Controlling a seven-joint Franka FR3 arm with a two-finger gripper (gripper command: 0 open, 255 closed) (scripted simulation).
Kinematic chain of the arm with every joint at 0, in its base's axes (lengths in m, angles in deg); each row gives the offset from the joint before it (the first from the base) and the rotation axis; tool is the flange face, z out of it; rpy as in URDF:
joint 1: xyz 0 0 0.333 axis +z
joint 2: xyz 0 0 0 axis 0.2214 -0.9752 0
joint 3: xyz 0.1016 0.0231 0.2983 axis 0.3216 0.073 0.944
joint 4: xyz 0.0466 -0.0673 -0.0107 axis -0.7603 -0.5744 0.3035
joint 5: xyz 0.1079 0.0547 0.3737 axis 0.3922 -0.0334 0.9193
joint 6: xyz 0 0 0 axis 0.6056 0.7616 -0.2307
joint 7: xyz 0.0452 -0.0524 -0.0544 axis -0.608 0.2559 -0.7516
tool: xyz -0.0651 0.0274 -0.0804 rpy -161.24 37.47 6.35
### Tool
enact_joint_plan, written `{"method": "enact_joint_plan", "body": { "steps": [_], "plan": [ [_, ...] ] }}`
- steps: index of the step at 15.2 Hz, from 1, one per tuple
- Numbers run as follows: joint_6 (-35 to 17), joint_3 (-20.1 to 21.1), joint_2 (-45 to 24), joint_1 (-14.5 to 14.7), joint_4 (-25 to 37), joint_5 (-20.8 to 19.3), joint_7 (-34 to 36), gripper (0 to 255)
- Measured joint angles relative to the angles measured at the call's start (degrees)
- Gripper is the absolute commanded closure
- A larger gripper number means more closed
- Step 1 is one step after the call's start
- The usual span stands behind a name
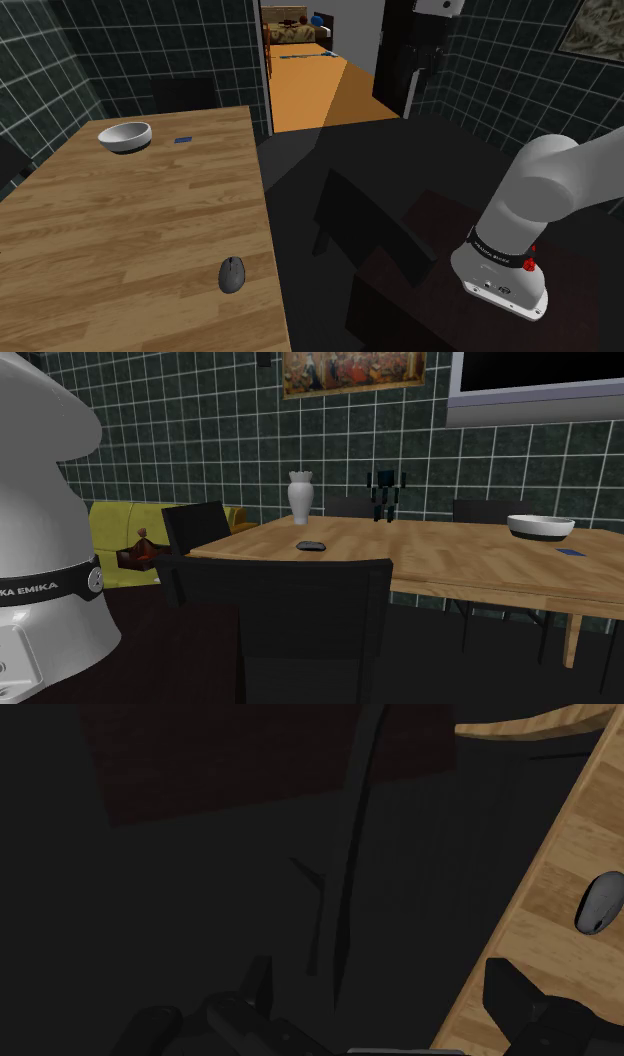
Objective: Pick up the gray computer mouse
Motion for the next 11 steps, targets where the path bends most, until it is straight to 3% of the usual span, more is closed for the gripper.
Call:
{"method": "enact_joint_plan", "body": {
  "steps": [3, 11],
  "plan": [
    [-1.5, 1.6, -0.6, 0.3, -0.8, 0.9, 1.8, 0],
    [-11.7, 12.3, -5.4, 2.5, -5.6, 6.1, 13.3, 0]
  ]
}}
